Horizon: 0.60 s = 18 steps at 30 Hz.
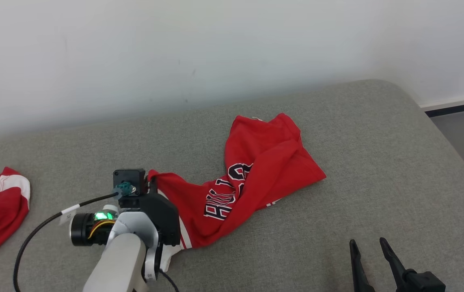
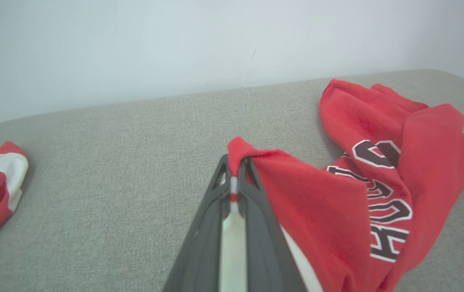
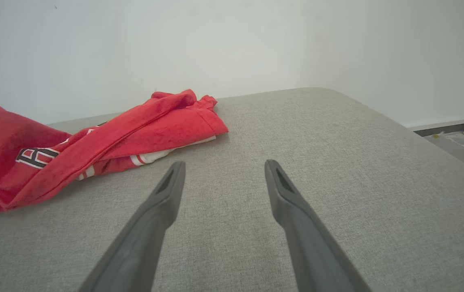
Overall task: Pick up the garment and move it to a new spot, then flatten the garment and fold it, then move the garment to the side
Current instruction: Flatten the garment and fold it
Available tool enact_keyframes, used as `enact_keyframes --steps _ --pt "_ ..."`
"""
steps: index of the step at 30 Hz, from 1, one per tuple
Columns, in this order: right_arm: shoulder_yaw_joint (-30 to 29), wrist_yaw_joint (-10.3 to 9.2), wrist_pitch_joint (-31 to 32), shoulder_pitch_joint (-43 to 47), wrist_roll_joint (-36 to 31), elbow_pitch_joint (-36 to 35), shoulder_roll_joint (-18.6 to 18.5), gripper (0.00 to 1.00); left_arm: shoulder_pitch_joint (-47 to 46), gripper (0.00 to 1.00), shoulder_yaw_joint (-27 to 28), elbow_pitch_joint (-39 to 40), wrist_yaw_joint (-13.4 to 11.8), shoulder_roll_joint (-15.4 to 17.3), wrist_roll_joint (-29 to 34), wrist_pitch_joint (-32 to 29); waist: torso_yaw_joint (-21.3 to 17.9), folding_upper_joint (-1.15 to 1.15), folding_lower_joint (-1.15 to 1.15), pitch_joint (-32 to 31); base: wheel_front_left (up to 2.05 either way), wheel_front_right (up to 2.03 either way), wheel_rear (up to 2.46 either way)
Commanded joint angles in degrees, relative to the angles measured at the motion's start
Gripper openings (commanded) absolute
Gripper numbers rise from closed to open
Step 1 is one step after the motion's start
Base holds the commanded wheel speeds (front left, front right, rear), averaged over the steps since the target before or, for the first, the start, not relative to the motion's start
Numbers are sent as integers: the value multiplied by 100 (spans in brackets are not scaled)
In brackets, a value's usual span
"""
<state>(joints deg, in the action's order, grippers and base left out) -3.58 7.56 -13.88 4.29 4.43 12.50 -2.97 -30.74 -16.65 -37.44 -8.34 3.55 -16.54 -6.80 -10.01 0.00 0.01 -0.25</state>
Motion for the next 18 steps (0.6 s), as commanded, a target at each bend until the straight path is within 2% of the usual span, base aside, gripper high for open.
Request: enact_keyframes --steps 1,9,11,16,18 --pt "1 -15 -23 9 31 13 16 100 36 0 -74 164 -41 -37 0 43 12 0 -1 -23 0 0 0" --pt "34 -15 -26 -10 44 22 17 100 191 0 -399 809 -236 -60 -54 -61 -15 0 -1 -50 0 0 0" --pt "31 -15 -27 6 41 31 17 100 297 0 -483 1019 -375 -59 -92 -175 -34 0 -1 -58 0 0 0" --pt "-49 -15 -24 71 53 14 17 100 788 0 -534 1921 -1201 -51 108 -453 -42 0 -1 -89 0 0 0" --pt "-98 -15 -27 107 58 -4 17 100 1083 0 -537 2402 -1517 45 246 -635 -4 0 -1 -88 0 0 0"
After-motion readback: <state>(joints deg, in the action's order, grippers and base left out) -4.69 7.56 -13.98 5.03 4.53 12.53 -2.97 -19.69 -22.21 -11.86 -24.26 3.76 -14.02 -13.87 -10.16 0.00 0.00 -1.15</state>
